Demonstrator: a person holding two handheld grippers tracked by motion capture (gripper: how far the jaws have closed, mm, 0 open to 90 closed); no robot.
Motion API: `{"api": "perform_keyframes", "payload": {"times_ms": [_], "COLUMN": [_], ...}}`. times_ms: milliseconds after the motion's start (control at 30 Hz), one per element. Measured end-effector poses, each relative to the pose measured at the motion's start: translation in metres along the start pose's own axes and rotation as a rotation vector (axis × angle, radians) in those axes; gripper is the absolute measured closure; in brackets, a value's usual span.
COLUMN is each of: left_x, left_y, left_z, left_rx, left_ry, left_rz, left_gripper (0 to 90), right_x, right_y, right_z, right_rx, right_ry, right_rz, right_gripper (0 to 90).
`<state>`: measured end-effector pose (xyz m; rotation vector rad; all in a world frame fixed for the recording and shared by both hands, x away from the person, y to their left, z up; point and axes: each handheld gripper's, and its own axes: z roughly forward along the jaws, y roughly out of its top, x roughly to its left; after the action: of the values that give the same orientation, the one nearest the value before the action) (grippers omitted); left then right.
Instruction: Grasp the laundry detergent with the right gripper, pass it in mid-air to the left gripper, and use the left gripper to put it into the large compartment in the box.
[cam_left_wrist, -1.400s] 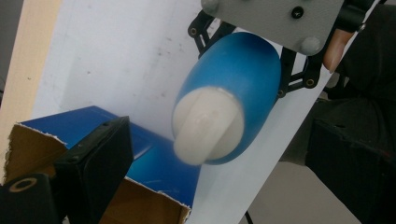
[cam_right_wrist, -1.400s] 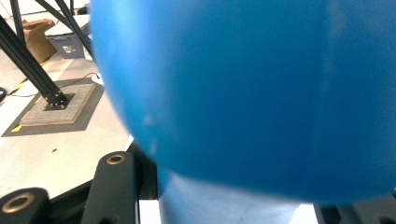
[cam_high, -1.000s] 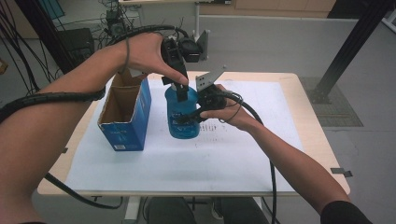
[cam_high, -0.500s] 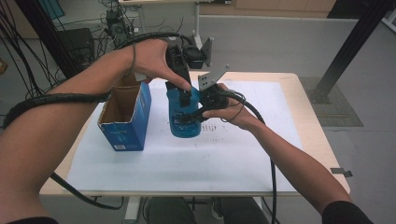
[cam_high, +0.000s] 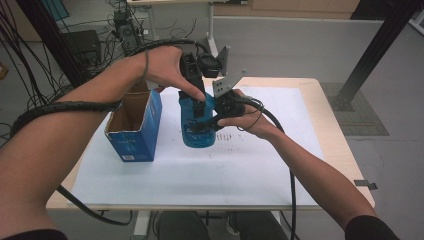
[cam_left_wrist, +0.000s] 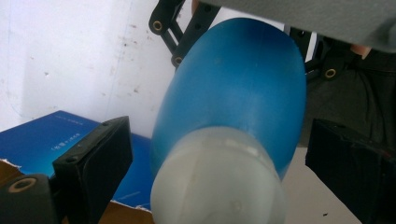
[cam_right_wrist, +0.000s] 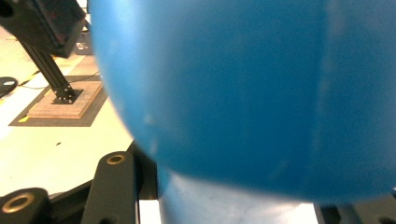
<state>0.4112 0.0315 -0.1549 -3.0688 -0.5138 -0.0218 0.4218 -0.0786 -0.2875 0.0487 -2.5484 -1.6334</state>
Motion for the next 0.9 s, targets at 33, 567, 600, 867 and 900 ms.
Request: {"api": "perform_keyframes", "payload": {"times_ms": [33, 567, 600, 867, 900], "left_x": [-0.0002, -0.0007, -0.0007, -0.0012, -0.0012], "left_y": [0.0001, -0.0003, -0.0003, -0.0005, -0.0005], "left_z": [0.0002, -0.0001, -0.0001, -0.0027, -0.0027], "left_rx": [0.0, -0.001, -0.001, -0.007, -0.007], "left_ry": [-0.001, 0.0, 0.0, 0.0, 0.0], "left_rz": [-0.002, 0.004, 0.004, 0.006, 0.006], "left_gripper": [7.9, 8.0, 8.0, 8.1, 8.1], "right_x": [0.0002, -0.0003, -0.0003, -0.0003, -0.0003], "right_y": [0.0001, 0.0005, 0.0005, 0.001, 0.001], "right_z": [0.0002, 0.0002, 0.0002, -0.0006, -0.0006], "right_rx": [0.002, 0.001, 0.001, 0.0, 0.0], "right_ry": [0.0, 0.002, 0.002, -0.001, -0.001], "right_rz": [0.002, -0.004, -0.004, -0.007, -0.007], "right_gripper": [45.1, 45.1, 45.1, 45.1, 45.1]}}
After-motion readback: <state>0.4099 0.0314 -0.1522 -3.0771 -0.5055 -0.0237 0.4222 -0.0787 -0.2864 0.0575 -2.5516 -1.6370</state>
